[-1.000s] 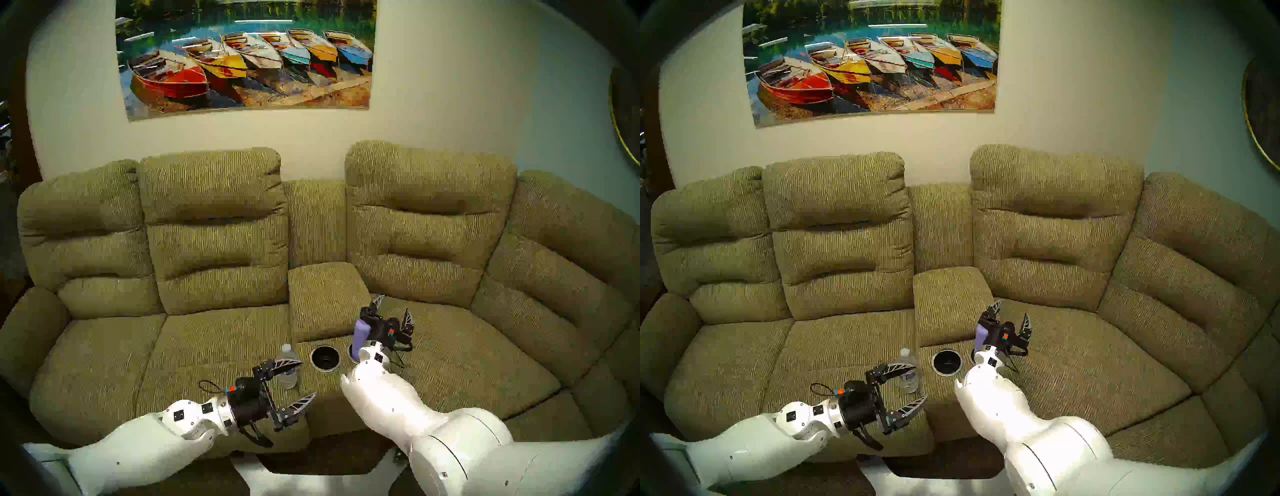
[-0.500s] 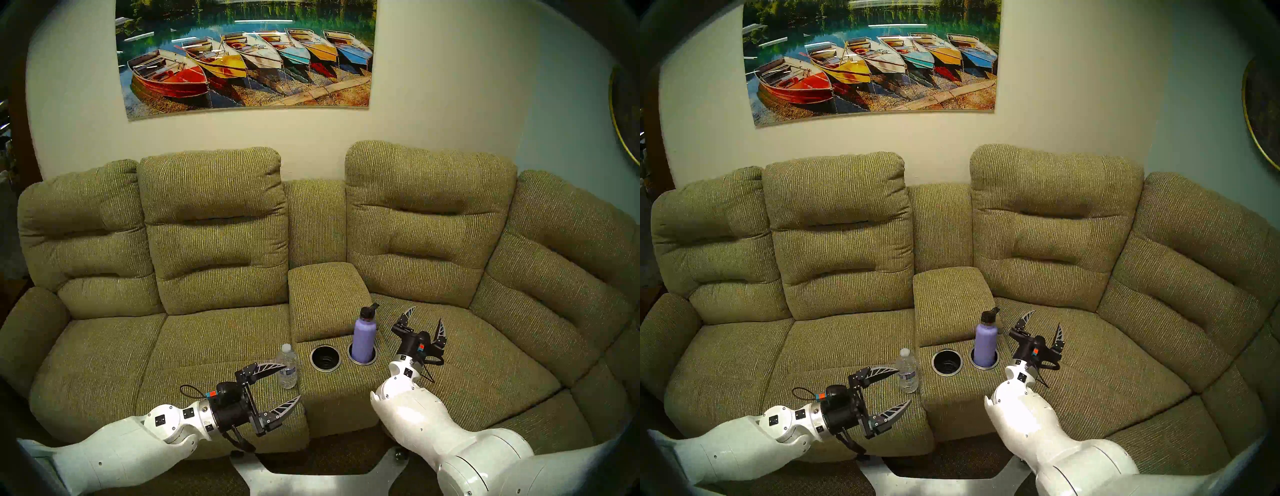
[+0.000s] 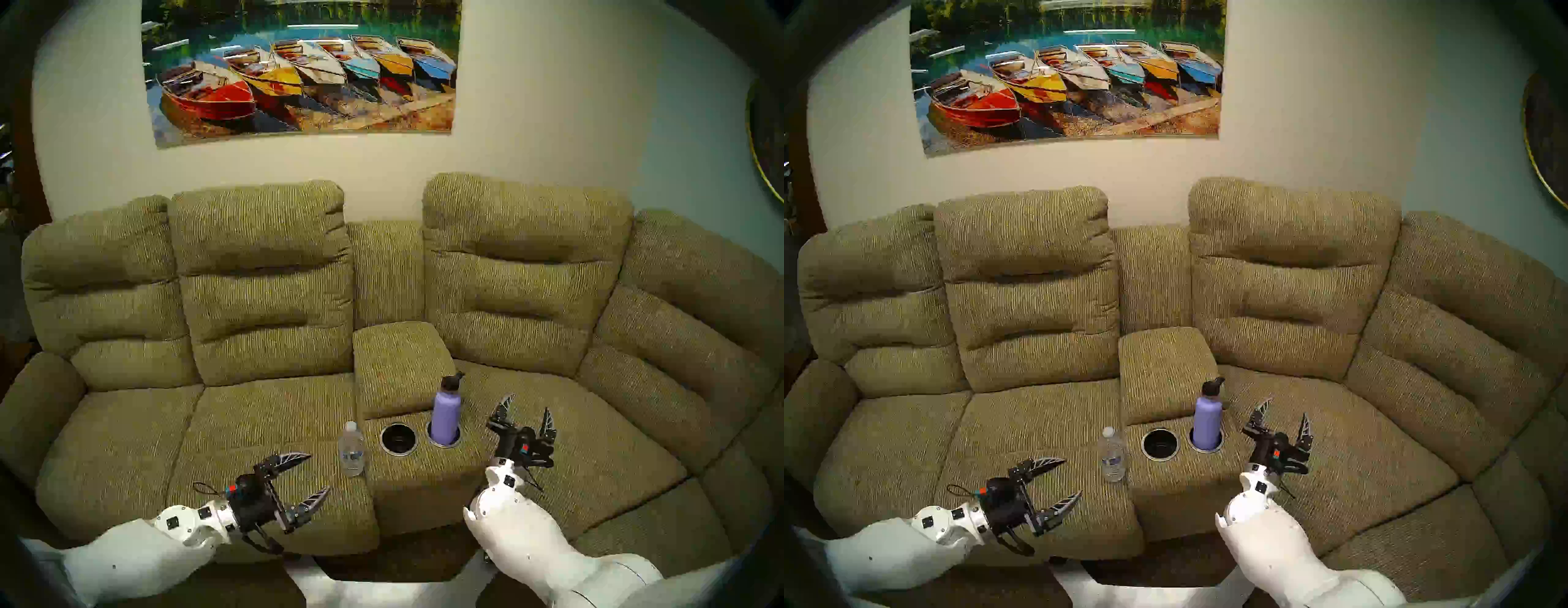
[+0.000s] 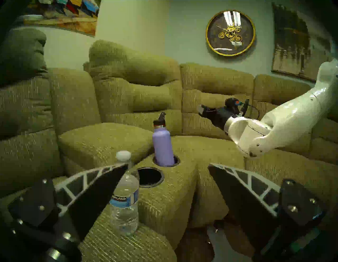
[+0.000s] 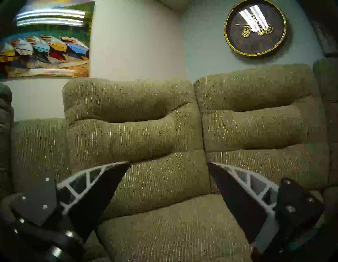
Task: Put bottles into cup holders
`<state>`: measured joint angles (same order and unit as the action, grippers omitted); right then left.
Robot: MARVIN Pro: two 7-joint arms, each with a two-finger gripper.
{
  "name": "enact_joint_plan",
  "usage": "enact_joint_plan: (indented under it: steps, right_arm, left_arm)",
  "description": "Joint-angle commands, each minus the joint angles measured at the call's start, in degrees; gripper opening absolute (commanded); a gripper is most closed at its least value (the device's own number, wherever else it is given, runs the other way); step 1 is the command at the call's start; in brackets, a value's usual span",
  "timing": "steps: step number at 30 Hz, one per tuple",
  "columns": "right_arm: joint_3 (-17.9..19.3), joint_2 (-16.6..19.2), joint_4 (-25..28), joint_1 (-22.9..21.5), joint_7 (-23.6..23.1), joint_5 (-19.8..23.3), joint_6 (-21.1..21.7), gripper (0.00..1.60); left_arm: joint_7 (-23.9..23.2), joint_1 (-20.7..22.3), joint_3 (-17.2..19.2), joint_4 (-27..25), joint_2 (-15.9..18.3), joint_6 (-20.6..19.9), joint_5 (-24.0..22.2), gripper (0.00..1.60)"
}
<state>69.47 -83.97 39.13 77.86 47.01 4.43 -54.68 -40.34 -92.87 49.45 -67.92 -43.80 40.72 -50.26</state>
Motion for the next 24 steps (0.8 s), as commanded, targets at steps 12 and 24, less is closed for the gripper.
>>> enact_joint_plan:
  steps: [12,24]
  right_arm:
    - [-0.16,0.29,1.52,0.18,-0.06,-0.16,-0.32,1.6]
    - [-0.22,0.31,1.41,0.13,0.03,-0.3,-0.32,1.6]
  left_arm:
    - [-3.57,13.97,5.26,13.31,-11.22,-12.03,1.47,1.6]
    - [-4.64,21.46,4.7,21.84,-18.95,-19.15,3.42,1.6]
